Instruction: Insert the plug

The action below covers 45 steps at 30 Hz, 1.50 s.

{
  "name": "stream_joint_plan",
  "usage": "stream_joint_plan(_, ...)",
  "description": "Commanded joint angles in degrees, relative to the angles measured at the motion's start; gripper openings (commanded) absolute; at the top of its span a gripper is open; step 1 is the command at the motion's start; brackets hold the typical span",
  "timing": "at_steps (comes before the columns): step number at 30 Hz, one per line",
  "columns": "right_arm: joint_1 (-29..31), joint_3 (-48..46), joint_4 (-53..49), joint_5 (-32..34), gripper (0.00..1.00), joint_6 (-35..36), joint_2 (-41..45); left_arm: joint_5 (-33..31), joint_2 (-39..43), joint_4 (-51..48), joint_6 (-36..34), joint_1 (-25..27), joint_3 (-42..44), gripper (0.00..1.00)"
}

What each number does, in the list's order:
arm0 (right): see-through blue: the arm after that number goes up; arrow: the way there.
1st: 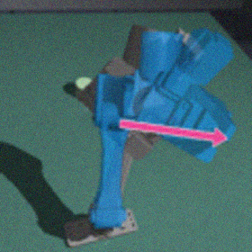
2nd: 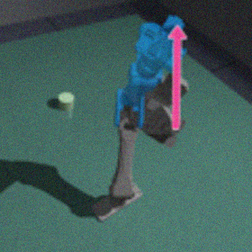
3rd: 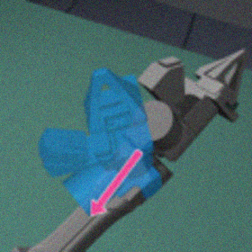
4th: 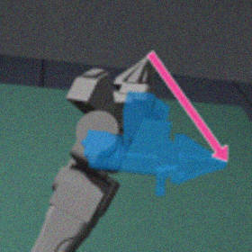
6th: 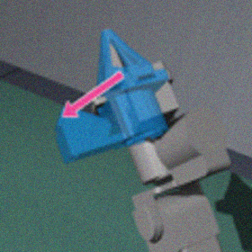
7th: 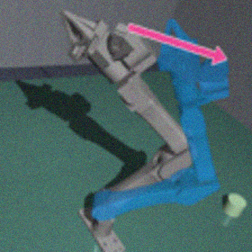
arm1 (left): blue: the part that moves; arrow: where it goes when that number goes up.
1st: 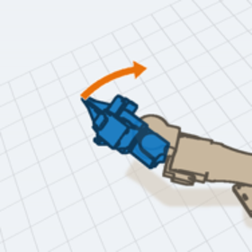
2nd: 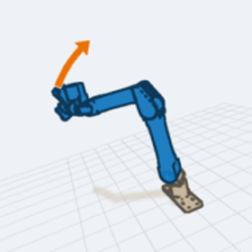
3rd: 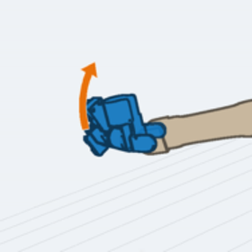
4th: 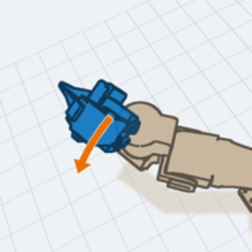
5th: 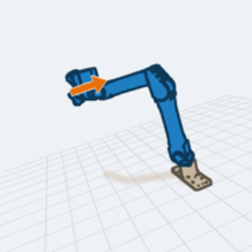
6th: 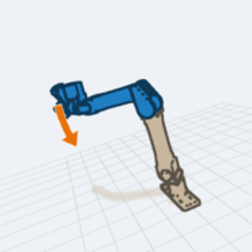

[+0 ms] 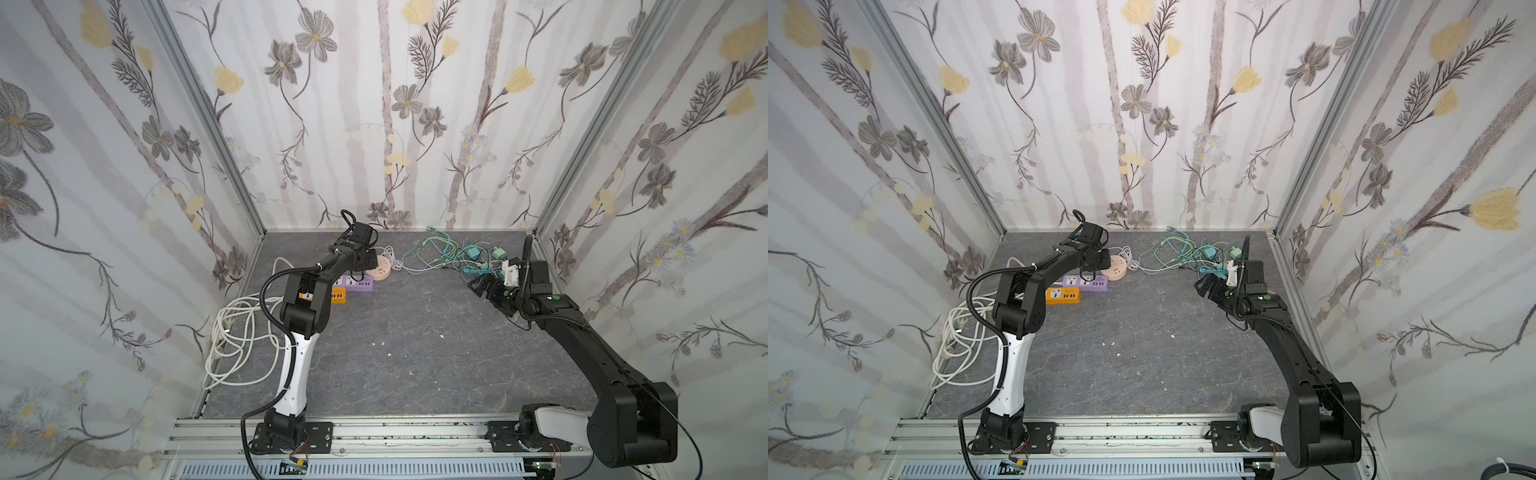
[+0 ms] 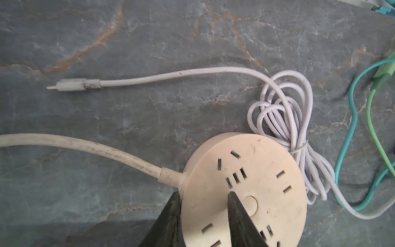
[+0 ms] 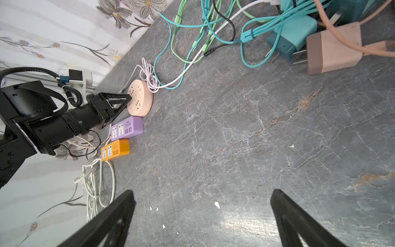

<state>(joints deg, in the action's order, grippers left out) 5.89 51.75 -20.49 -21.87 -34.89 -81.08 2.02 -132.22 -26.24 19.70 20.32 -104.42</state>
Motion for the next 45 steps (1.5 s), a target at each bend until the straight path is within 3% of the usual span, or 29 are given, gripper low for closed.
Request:
stream_joint_plan(1,0.17,0.46,0.73,0.98,0.99,0.25,-0.46,0.77,1.41,-8.56,0.05,1.5,6.27,0.36)
stream_joint_plan(13,1.16,1.35,0.64,0.81,0.99,0.44,-2.39,4.82,12.41,-2.76,-2.33,6.57,26.01,0.34)
stream_joint_plan(19,2.84,4.58,-0.07,2.04,0.99,0.94,-3.64,2.4,19.39,-3.45,-0.98,6.23,27.53,0.4)
stream_joint_plan(27,3.77,6.22,0.01,3.1,0.99,0.66,-4.26,0.09,16.08,-5.06,0.54,3.77,15.62,0.59)
stream_joint_plan(34,3.91,6.44,-1.12,3.75,0.99,1.14,-3.83,3.45,4.97,-4.91,1.51,-0.81,-2.19,0.76)
stream_joint_plan(39,4.13,6.06,-2.25,4.56,0.99,1.82,-3.21,10.02,-5.19,-7.97,0.11,-2.48,-15.49,0.81)
stream_joint_plan(45,4.37,5.83,-2.43,4.79,0.99,1.87,-3.12,18.41,-13.18,-7.63,-1.42,-2.55,-24.11,0.84)
